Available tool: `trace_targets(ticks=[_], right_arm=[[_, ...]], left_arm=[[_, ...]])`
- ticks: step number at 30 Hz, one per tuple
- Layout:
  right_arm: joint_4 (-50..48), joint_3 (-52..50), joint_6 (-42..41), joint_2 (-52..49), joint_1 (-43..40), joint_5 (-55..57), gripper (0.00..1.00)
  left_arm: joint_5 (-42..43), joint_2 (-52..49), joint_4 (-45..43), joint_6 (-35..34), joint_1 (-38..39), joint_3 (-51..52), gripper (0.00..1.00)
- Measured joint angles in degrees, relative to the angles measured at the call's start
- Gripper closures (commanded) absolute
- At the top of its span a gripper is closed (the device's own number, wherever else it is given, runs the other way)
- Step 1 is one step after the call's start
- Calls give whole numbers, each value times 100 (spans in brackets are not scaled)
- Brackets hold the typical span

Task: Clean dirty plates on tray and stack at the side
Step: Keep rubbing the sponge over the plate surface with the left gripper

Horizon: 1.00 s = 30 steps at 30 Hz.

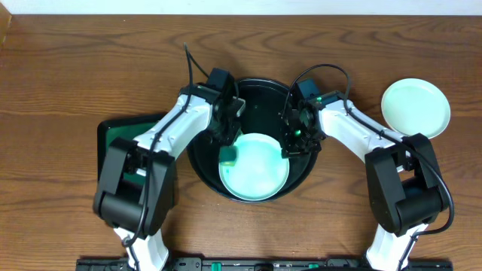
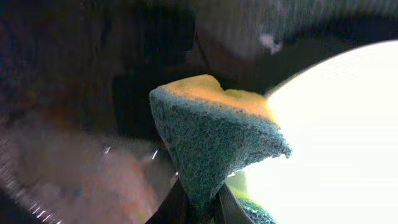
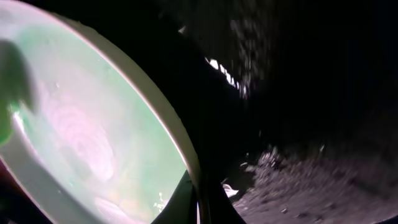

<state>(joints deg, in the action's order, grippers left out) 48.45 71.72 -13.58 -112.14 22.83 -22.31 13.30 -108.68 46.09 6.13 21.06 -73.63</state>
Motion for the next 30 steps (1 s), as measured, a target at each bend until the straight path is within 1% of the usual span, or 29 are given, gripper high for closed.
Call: trace_targets(ticks=[4,5,12,16,19,22,27,30], right_arm=[[-33,0,-2,0,0,15,99],[-48,0,-4,0,-4,26,99],[-74,0,-26,0,-4,57,99],[-74,0,-35,0,-4,74,99],[-74,0,-42,0,-4,74,99],[-74,0,-42,0,-4,79,99],[-74,0,-46,0,-4,87,99],[-66,0,-50,0,-4,92,99]], left_arm=[[-131,275,138,-46,0,61,89],[-140,343,153,-63,-2,61,91],[55,544,289,-236,0,48,93],[463,546,295,-439,7,42,93],[1010,546,262,-616,70,39,93],[1285,544,201,-739,179,39,93],[1558,516,-48,-1043,354,37,92],[1591,302,-125,-1134,341,4,93]])
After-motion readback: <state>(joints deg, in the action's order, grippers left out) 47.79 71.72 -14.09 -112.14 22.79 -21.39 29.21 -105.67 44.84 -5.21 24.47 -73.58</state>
